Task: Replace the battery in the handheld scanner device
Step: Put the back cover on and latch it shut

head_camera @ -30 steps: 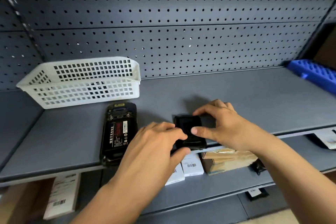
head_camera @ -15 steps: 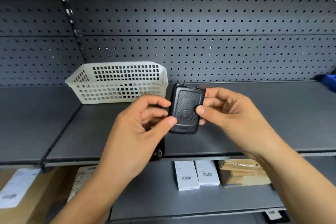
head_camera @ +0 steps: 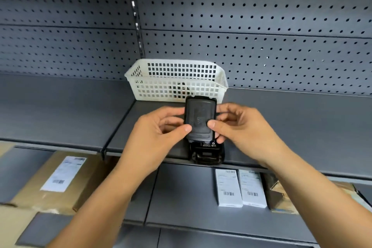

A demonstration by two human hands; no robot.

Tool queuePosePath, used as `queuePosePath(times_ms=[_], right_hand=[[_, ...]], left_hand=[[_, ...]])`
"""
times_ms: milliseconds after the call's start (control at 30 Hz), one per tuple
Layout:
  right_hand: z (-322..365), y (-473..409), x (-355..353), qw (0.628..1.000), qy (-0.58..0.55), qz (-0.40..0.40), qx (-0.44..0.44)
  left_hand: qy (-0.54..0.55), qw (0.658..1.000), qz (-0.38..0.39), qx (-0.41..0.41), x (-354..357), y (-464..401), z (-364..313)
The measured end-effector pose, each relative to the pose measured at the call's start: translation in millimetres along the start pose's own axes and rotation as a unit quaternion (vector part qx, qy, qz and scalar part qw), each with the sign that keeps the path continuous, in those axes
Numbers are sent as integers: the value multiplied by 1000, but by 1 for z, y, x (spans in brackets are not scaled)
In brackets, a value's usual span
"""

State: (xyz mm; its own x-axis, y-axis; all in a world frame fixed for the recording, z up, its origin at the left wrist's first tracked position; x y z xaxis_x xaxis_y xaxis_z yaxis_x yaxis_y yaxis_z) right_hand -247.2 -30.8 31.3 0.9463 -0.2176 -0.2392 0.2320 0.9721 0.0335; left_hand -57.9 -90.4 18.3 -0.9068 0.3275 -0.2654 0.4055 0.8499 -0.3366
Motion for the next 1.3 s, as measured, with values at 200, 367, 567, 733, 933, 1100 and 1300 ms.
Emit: queuePosePath(times_ms=[200, 367, 567, 733, 933, 1100, 1300], right_hand=[[-6, 3, -3, 1000, 20, -19, 12], [-16, 9, -7, 998, 28, -37, 30], [-19, 18, -6, 999, 24, -33, 29], [-20, 19, -4, 997, 50, -39, 35], [-23, 18, -3, 993, 102, -54, 28], [-26, 18, -4, 989, 131, -59, 35], [-26, 17, -4, 984, 161, -63, 39]], left_hand=[[-7, 1000, 7, -11, 6, 1, 11], [-24, 999, 36, -13, 10, 3, 10], [-47, 996, 72, -6, 11, 5, 9], [-96, 992, 83, 1, 10, 5, 9], [-174, 980, 92, 23, 9, 4, 1], [-198, 974, 109, 36, 11, 4, -1], [-223, 964, 133, 61, 11, 6, -1]])
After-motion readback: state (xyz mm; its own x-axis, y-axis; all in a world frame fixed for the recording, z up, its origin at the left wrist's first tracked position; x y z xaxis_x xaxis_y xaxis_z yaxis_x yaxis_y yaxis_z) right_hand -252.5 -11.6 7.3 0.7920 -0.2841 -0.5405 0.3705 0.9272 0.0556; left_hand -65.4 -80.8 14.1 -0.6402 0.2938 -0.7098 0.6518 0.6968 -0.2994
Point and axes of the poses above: each hand's wrist, its own y-axis away from the middle knuckle, its own x-axis out of the palm, z = x × y, the point moved 3 cm from there along -y, towards the middle knuckle, and after that the axes turned 8 degrees about x, right-handed, at the moved point
